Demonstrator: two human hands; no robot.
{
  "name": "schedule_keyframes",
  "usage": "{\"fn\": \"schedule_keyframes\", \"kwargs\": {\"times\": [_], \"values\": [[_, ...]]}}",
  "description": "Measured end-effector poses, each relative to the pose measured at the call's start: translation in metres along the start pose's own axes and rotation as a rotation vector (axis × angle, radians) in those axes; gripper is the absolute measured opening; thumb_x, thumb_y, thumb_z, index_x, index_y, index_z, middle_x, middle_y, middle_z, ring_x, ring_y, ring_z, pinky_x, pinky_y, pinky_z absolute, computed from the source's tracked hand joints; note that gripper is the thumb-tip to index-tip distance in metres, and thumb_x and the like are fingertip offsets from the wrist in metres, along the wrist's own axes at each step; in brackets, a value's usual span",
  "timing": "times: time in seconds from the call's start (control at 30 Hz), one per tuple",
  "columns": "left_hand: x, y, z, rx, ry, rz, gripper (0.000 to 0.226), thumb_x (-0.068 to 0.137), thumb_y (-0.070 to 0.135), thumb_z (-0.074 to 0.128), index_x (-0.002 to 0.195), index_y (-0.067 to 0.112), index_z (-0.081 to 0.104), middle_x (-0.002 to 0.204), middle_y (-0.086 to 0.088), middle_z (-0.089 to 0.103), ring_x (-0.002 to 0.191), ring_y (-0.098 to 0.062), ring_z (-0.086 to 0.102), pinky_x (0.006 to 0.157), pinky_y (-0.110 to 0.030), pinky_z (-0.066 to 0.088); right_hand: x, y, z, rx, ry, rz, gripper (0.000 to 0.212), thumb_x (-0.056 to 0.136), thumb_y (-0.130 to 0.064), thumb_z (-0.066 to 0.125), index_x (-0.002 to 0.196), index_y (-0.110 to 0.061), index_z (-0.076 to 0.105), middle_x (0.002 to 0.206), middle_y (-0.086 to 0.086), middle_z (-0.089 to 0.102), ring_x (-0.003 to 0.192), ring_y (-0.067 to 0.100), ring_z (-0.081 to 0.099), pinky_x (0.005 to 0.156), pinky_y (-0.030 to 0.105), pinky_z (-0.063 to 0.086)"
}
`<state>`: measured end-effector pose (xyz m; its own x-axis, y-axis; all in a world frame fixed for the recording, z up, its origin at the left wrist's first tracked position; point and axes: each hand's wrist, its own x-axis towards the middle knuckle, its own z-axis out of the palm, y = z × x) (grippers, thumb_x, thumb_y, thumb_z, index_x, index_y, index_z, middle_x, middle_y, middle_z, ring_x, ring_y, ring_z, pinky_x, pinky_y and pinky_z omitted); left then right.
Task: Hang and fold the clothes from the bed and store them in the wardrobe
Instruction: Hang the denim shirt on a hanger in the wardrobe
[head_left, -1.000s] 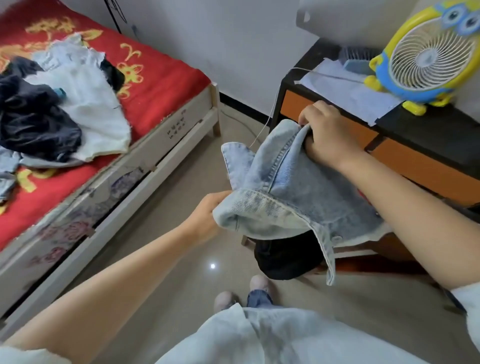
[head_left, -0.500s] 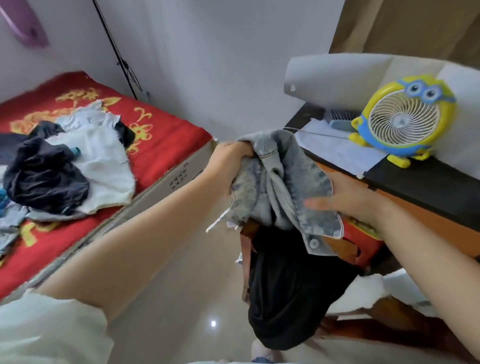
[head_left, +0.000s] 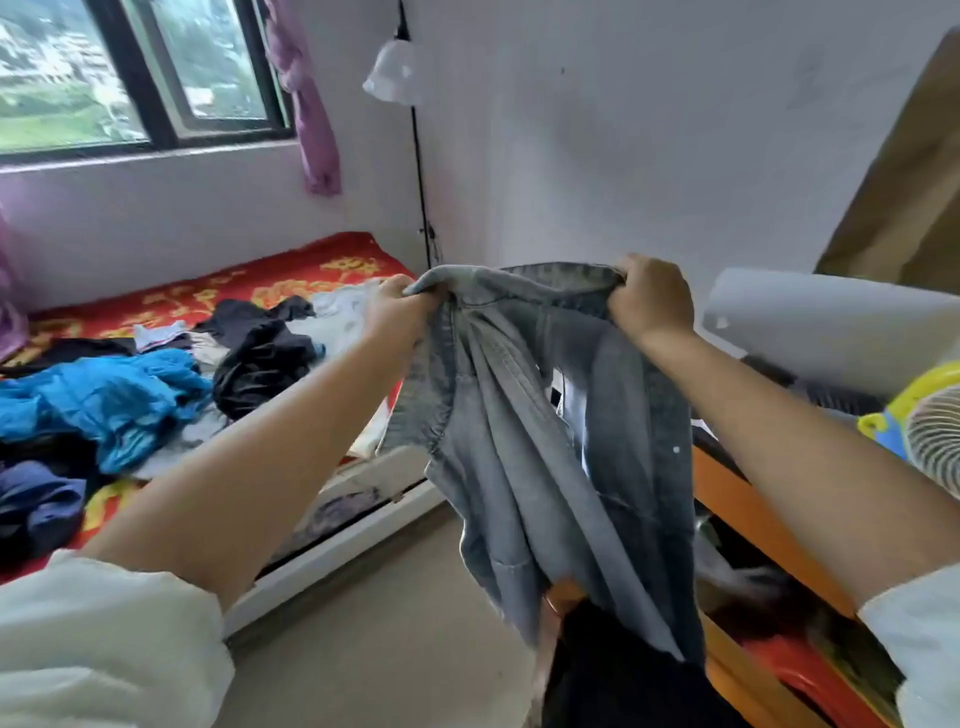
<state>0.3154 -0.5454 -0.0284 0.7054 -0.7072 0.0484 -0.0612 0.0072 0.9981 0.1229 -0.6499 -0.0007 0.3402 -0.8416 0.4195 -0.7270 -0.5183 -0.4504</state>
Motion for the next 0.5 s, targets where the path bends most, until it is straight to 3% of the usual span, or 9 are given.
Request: {"fn": "schedule_keyframes", "kwargs": {"times": [0.07,0.17,0.27,0.33,0.4,0.5], "values": [[-0.003,0.004,-0.039,0.084,0.085,0.043,0.028,0.072,0.021,0.069,0.064,0.016,0.043,0.064,-0.004,0.045,0.057,-0.015,0.04,0.055,-0.028,0.035,0.008,-0.034,0.016,0.091,-0.032,-0.073,0.017,0.076,0.009,0.04,0.067,-0.004,0.047,0.071,0.015,0.049,0.073,0.032,0.046,0.055,0.03,0.026],[-0.018,0.011,-0.112,0.367,0.207,0.084,0.031,0.066,0.042,0.057,0.06,0.016,0.041,0.063,-0.002,0.043,0.061,-0.015,0.038,0.061,-0.03,0.033,0.018,-0.093,0.045,0.295,-0.115,-0.205,0.021,0.078,0.007,0.045,0.088,0.002,0.062,0.091,0.026,0.062,0.09,0.038,0.055,0.064,0.029,0.032],[-0.047,0.016,-0.189,0.604,0.272,0.035,0.039,0.081,0.041,0.064,0.062,0.015,0.041,0.062,0.0,0.041,0.065,-0.017,0.039,0.057,-0.03,0.032,0.01,-0.149,0.065,0.443,-0.356,-0.269,0.02,0.08,-0.001,0.056,0.097,-0.004,0.065,0.096,0.015,0.065,0.092,0.028,0.057,0.066,0.024,0.037],[-0.087,0.021,-0.245,0.689,0.372,-0.02,0.03,0.085,0.032,0.065,0.069,0.015,0.046,0.068,0.001,0.046,0.071,-0.016,0.044,0.055,-0.023,0.032,-0.011,-0.194,0.076,0.516,-0.652,-0.344,0.014,0.08,-0.012,0.066,0.093,-0.008,0.068,0.091,0.007,0.063,0.086,0.017,0.054,0.064,0.02,0.039],[-0.135,0.031,-0.295,0.748,0.452,-0.085,0.028,0.079,0.035,0.072,0.085,0.014,0.054,0.084,-0.001,0.054,0.083,-0.016,0.049,0.059,-0.023,0.034,-0.039,-0.24,0.087,0.487,-0.82,-0.518,0.017,0.078,-0.019,0.071,0.09,-0.006,0.07,0.09,0.008,0.064,0.085,0.016,0.055,0.072,0.025,0.041],[-0.199,0.053,-0.343,0.915,0.471,-0.084,0.056,0.065,0.04,0.078,0.109,0.012,0.057,0.09,-0.004,0.057,0.081,-0.017,0.053,0.062,-0.015,0.034,-0.08,-0.302,0.093,0.37,-0.778,-0.805,0.021,0.079,-0.025,0.071,0.093,-0.01,0.072,0.099,0.007,0.067,0.09,0.019,0.057,0.076,0.025,0.039]]}}
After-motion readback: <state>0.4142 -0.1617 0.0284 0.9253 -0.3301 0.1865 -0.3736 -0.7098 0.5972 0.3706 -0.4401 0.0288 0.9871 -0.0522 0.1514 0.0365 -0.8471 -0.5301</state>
